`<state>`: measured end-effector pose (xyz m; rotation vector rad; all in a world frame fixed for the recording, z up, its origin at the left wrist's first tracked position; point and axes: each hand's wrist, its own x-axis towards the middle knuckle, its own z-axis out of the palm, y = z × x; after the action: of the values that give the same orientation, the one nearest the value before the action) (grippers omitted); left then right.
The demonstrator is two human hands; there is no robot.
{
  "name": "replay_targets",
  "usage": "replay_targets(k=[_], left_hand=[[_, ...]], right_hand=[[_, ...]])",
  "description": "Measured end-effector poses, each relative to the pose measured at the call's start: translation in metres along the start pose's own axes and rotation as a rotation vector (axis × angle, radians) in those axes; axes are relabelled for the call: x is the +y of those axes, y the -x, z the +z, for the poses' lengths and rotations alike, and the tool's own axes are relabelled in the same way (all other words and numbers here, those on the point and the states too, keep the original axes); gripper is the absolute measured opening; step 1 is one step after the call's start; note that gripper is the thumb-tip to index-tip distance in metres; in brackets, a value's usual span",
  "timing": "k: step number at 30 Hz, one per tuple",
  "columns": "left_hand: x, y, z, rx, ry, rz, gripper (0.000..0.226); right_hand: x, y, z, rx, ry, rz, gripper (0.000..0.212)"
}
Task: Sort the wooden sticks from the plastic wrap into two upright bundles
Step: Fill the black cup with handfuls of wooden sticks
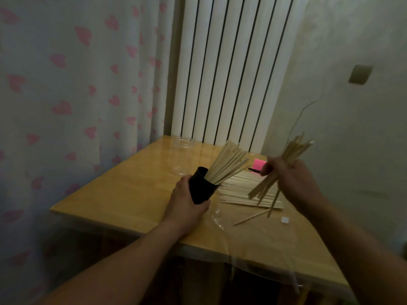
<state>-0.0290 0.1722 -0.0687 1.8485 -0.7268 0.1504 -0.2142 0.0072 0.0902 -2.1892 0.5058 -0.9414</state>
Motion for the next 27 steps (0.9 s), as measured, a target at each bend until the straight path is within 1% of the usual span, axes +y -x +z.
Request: replay_targets(k=[3, 6, 7, 9, 11, 15, 20, 24, 27], left_hand=[[0.0, -0.001, 0.0, 0.003, 0.008, 0.003, 0.083], [0.0, -0.002, 0.001, -0.004, -0.003, 0.012, 0.083], [-0.001, -0.002, 0.001, -0.005, -0.005, 0.01, 0.083], [-0.001, -0.002, 0.001, -0.007, 0.004, -0.001, 0.084], [-0.002, -0.002, 0.001, -0.007, 0.016, -0.004, 0.083], [-0.002, -0.003, 0.001, -0.007, 0.024, 0.003, 0.082], [-0.003, -0.003, 0.002, -0.009, 0.017, 0.02, 0.081], [-0.003, -0.003, 0.002, -0.004, 0.006, 0.031, 0.08], [-0.002, -0.003, 0.002, -0.004, 0.002, 0.03, 0.08]], right_hand=[[-0.021, -0.008, -0.014, 0.002, -0.246, 0.066, 0.045], [-0.042, -0.017, -0.015, -0.002, -0.522, 0.053, 0.043], [-0.048, -0.022, -0.01, 0.006, -0.591, 0.044, 0.043], [-0.059, -0.032, 0.003, 0.041, -0.645, 0.021, 0.043], [-0.067, -0.044, 0.019, 0.069, -0.605, 0.001, 0.04], [-0.065, -0.063, 0.047, 0.029, -0.369, 0.005, 0.03], [-0.045, -0.068, 0.065, -0.007, -0.138, 0.056, 0.029], [-0.032, -0.071, 0.068, -0.051, -0.081, 0.148, 0.031], [-0.006, -0.084, 0.076, -0.049, -0.065, 0.129, 0.037]])
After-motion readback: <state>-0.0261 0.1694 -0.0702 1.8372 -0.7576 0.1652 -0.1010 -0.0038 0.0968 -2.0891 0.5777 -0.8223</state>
